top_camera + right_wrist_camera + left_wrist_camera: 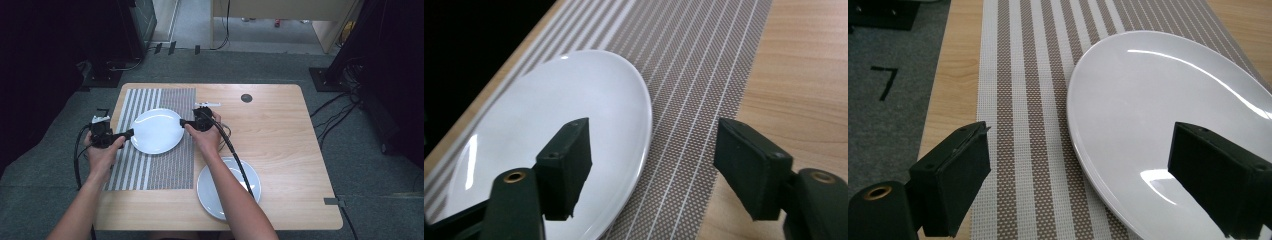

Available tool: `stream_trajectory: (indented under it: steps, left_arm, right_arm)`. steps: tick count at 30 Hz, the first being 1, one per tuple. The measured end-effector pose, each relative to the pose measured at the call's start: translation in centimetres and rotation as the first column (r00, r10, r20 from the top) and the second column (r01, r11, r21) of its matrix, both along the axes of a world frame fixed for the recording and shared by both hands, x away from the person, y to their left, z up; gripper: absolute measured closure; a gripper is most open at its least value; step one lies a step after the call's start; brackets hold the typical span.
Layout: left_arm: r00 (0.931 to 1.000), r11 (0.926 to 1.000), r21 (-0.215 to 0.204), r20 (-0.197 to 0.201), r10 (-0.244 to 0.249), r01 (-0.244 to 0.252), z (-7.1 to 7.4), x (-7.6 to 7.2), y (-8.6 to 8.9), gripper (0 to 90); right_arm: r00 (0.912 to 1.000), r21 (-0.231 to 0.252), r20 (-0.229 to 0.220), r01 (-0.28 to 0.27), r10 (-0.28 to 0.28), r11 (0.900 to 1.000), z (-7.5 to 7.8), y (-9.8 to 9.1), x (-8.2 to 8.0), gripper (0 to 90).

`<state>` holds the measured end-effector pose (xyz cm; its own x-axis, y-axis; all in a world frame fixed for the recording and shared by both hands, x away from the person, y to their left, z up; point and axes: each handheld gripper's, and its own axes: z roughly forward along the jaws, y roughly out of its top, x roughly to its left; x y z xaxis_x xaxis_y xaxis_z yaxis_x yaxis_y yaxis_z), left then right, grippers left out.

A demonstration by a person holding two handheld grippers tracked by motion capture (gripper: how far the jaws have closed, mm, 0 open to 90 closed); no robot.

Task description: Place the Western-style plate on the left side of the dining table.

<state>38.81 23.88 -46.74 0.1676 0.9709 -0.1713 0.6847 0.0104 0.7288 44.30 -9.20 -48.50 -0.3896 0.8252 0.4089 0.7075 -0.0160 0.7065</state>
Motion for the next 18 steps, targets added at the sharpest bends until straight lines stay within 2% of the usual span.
stream_trajectory:
  steps: [4,7,9,15,18]
  left_arm:
    - [1.0,1.0,-0.004,-0.006,-0.007,0.007,0.5,-0.5,-0.4,10.0]
    - [0.9998,0.9998,-0.012,0.012,-0.014,0.014,1.0,-1.1,-0.7,10.0]
    - [0.9998,0.9999,-0.005,0.013,-0.016,0.017,1.2,-1.5,-1.0,10.0]
    - [0.9989,0.9994,-0.007,0.033,-0.035,0.035,1.5,-2.9,-1.6,10.0]
    - [0.9973,0.9982,0.017,0.045,-0.058,0.057,1.7,-3.6,-2.1,10.0]
  right_arm:
    - [0.9999,-0.019,0.009,-0.011,0.011,0.9998,0.5,-0.5,-0.8,29.4]
    - [0.9999,-0.042,0.01,-0.013,0.014,0.999,0.9,-1.1,-1.6,28.5]
    - [0.9999,-0.067,0.011,0.011,-0.01,0.9977,1.1,-1.8,-2.2,28.5]
    - [0.9999,-0.077,0.014,0.003,-0.002,0.997,1.5,-3.0,-3.3,27.9]
    - [0.9998,-0.073,0.016,-0.009,0.01,0.9973,1.9,-3.8,-4.0,27.8]
